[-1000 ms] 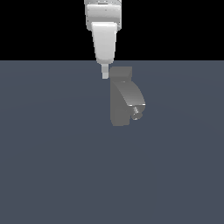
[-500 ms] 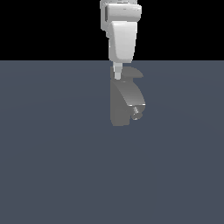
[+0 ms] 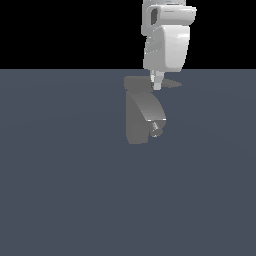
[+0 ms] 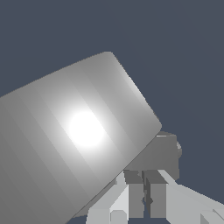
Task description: Turn on the faucet by rotating a designated handle.
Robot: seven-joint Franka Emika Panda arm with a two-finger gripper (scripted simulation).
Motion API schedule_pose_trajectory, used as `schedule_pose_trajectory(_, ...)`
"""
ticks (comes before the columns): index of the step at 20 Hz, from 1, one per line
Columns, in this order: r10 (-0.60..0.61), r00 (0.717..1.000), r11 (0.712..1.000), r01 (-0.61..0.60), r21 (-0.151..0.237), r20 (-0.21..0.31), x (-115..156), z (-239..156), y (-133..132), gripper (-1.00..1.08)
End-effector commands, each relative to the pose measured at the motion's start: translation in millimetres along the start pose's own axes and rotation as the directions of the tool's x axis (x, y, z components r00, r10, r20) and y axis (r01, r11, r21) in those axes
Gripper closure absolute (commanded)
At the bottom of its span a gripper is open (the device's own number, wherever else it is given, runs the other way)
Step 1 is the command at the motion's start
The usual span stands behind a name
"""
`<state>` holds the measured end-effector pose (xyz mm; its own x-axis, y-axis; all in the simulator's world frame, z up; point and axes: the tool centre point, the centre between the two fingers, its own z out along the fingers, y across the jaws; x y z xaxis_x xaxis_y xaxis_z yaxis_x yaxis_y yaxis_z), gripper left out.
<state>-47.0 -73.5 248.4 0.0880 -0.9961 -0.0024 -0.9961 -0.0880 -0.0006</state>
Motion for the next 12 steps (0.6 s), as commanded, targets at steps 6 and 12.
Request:
schedule_pose_trajectory(6,0.005,1.000,1.000,-0.005,0.000,-0.001,20.1,0.1,-14.2,1.08)
schedule_pose_trajectory(12,0.011,1.000,1.000,-0.011,0.000,-0.001,40.4,0.1,-27.7,1.08)
